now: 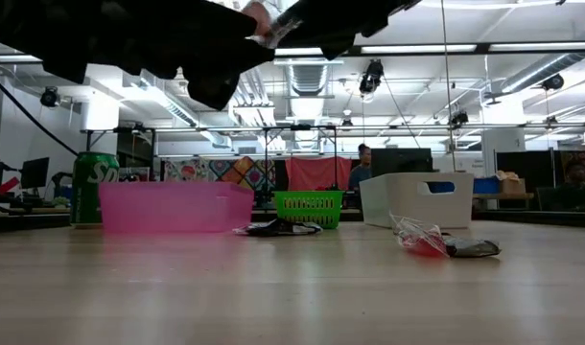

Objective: Sort candy
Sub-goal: Put the orange gummy into the red bin

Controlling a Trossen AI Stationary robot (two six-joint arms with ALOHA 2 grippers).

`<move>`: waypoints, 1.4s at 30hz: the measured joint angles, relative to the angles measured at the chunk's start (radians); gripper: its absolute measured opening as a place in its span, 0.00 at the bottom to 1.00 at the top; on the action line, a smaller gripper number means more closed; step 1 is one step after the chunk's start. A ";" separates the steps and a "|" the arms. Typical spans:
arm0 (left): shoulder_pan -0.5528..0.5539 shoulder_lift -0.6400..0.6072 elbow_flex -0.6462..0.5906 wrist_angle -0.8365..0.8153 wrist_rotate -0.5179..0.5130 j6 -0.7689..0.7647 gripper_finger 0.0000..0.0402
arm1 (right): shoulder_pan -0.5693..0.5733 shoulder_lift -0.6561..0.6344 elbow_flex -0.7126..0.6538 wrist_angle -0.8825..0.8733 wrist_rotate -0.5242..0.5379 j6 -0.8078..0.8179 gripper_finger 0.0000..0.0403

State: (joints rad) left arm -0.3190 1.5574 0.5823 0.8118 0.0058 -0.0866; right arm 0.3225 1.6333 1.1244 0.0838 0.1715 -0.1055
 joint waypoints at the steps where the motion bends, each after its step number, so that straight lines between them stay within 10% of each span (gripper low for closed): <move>1: 0.000 0.000 0.000 0.000 0.004 0.000 0.32 | 0.000 -0.001 0.000 -0.008 0.001 0.000 0.02; 33: 0.000 -0.064 0.006 -0.136 -0.132 -0.093 0.00 | -0.014 -0.034 -0.001 -0.040 0.051 0.083 0.09; 42: 0.007 -0.237 0.063 -0.640 -0.458 -0.219 0.00 | -0.028 -0.057 0.020 -0.119 0.469 0.203 0.31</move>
State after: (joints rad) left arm -0.3125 1.3205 0.6451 0.1719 -0.4527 -0.3053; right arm 0.2950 1.5764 1.1441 -0.0352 0.6405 0.0972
